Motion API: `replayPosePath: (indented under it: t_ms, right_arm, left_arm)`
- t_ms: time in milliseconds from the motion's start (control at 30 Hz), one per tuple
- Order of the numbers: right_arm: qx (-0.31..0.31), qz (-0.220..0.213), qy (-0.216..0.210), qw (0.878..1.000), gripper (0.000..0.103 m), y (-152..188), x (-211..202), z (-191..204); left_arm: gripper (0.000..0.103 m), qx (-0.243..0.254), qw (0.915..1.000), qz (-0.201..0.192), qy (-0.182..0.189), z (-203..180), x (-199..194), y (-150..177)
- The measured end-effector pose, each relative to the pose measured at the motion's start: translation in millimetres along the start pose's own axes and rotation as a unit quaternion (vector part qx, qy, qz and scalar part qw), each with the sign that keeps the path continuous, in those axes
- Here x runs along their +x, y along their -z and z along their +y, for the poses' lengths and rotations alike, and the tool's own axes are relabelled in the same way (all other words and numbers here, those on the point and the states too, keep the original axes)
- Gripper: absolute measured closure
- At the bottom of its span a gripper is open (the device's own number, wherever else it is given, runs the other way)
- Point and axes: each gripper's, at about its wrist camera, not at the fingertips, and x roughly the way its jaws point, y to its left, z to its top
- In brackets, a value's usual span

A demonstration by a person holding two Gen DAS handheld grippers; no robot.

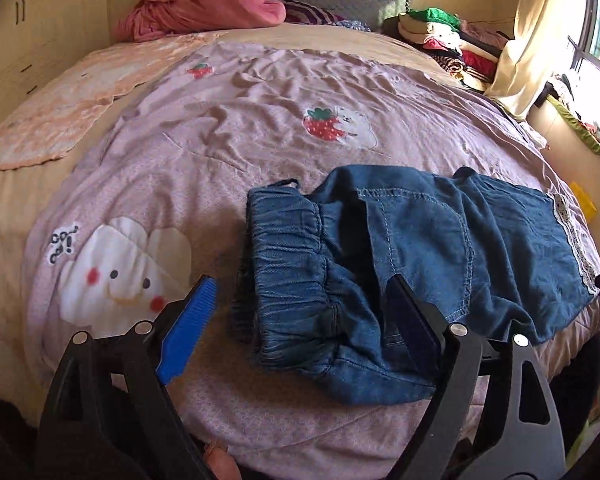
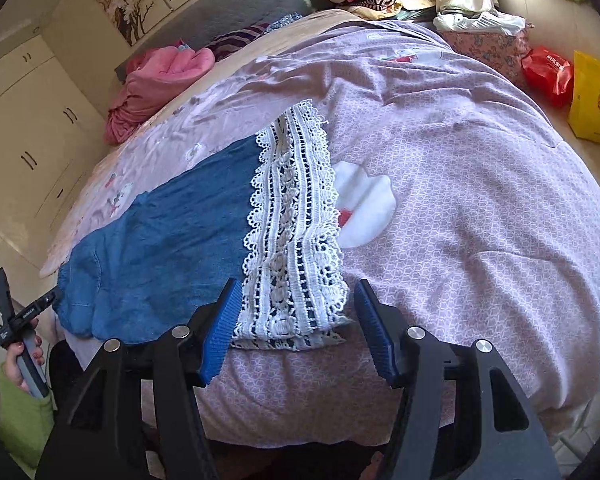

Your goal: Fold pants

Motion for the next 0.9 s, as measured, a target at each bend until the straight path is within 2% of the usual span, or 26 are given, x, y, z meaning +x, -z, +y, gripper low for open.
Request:
replayPosePath:
  t_ms: [33,67,100,133,200,267,333,433,567,633,700,833,900]
  right_arm:
    - [-0.001,0.007,0.002,1.0,0.046,-0.5,4.1,-1.0]
    - [0.001,0.018,0.004,1.0,0.049,0.2,9.4,-2.3]
    - [-0.001,0.025,0.002,1.0,0.063,1.4,13.2,-1.2]
    - [-0.009,0.027,0.002,1.0,0.064,2.5,15.1,1.6]
    - [-0.029,0.022,0.021,0.999,0.065,5.6,13.3,8.7]
    - [-0.043,0.02,0.034,0.998,0.065,7.1,10.3,12.7]
    - [-0.05,0.022,0.045,0.997,0.065,8.6,11.0,14.5]
    - [-0.059,0.023,0.062,0.996,0.064,11.5,15.4,17.6]
    - [-0.071,0.022,0.078,0.994,0.063,13.5,18.0,22.5]
    - [-0.07,0.022,0.077,0.994,0.062,13.2,17.6,21.5]
    - [-0.064,0.021,0.074,0.995,0.061,13.3,16.3,19.4]
    - [-0.059,0.008,0.074,0.995,0.057,14.0,5.0,22.0]
    - [-0.064,-0.009,0.078,0.995,0.054,14.1,-7.1,25.6]
  left_arm:
    - [0.024,-0.002,1.0,0.003,0.006,-2.8,4.6,1.4]
    - [0.031,-0.005,0.9999,0.006,0.015,-5.8,8.2,3.5]
    - [0.055,-0.009,0.9997,0.008,0.022,-8.1,12.0,4.9]
    - [0.067,-0.011,0.9998,0.01,0.015,-9.3,15.2,5.3]
    - [0.068,-0.019,0.9996,0.013,0.018,-5.4,17.1,2.8]
    - [0.068,-0.026,0.9995,0.0,0.017,1.8,8.0,-3.7]
    - [0.068,-0.019,0.9996,-0.02,-0.002,8.4,-1.4,-8.9]
    - [0.068,-0.016,0.9998,0.006,-0.011,14.9,11.5,-4.7]
    - [0.052,0.001,0.9992,-0.002,-0.039,13.6,26.8,6.5]
    - [0.048,-0.001,0.9992,-0.009,-0.039,16.6,27.3,7.8]
    - [0.04,0.004,0.9986,-0.015,-0.05,18.8,26.2,7.3]
    - [0.038,-0.013,0.9988,-0.025,-0.04,23.5,9.4,5.9]
    - [0.034,-0.019,0.9984,-0.042,-0.034,23.1,-6.9,1.3]
